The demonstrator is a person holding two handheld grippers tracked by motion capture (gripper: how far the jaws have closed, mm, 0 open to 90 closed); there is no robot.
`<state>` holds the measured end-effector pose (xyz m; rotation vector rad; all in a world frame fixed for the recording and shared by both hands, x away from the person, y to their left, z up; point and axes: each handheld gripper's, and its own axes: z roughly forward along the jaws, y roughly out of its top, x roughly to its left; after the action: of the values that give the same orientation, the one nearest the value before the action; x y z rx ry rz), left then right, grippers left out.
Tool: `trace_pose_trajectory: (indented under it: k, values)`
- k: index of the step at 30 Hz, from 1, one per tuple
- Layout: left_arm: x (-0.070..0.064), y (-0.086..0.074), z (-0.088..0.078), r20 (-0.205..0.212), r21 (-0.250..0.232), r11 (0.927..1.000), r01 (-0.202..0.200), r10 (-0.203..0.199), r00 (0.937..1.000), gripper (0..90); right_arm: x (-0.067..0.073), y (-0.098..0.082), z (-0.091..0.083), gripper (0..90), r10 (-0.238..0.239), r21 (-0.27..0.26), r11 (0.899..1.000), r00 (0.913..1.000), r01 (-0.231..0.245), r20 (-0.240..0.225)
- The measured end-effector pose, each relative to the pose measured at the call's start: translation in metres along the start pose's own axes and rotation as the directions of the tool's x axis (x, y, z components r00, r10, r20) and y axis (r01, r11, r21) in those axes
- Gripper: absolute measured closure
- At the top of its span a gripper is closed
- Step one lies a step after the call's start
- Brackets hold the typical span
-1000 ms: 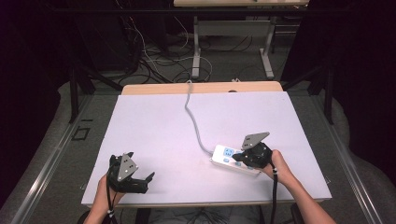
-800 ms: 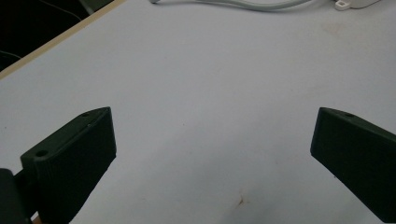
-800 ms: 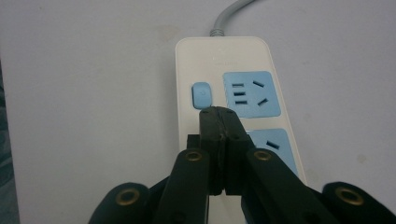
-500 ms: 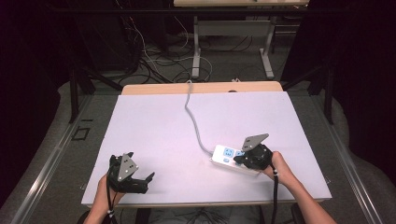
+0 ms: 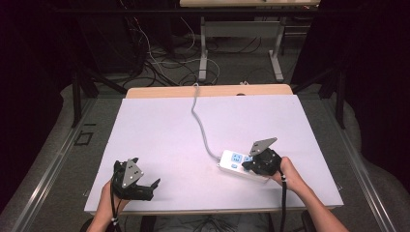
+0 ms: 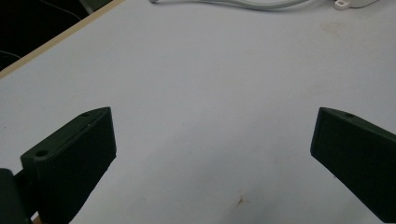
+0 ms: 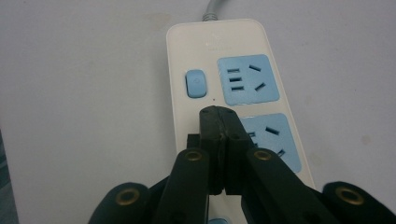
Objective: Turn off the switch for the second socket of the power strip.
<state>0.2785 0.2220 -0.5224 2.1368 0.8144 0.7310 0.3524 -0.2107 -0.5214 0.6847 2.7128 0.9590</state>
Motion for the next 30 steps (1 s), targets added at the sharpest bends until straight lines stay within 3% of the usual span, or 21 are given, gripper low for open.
trace_pose_trajectory:
  k: [21, 23, 24, 28, 30]
  values:
    - [0.0012, 0.0004, -0.0006, -0.007, 0.0, 1.0, -0.009, 0.009, 0.9999, 0.0, 0.0058, 0.0005, 0.0043, 90.0, -0.029, -0.013, 0.999, 0.9994, 0.029, 0.018]
    - [0.0013, 0.0003, -0.0008, -0.008, 0.001, 1.0, -0.008, 0.008, 0.9999, 0.0, 0.0051, -0.0003, 0.0053, 90.0, -0.021, -0.033, 0.999, 0.9997, 0.022, 0.013]
    - [0.0007, 0.0002, -0.0008, 0.001, 0.004, 1.0, 0.003, -0.003, 1.0, 0.0, 0.0046, 0.0003, 0.0039, 90.0, -0.025, -0.011, 1.0, 0.9997, 0.025, 0.007]
    - [0.0013, 0.0003, -0.001, -0.008, 0.002, 1.0, -0.008, 0.008, 0.9999, 0.0, 0.0046, -0.0001, 0.0045, 90.0, -0.018, -0.019, 1.0, 0.9998, 0.018, 0.009]
    - [0.0006, 0.0, -0.0009, 0.001, 0.001, 1.0, 0.005, -0.005, 1.0, 0.0, 0.0043, -0.0004, 0.004, 90.0, -0.007, -0.015, 1.0, 1.0, 0.007, 0.002]
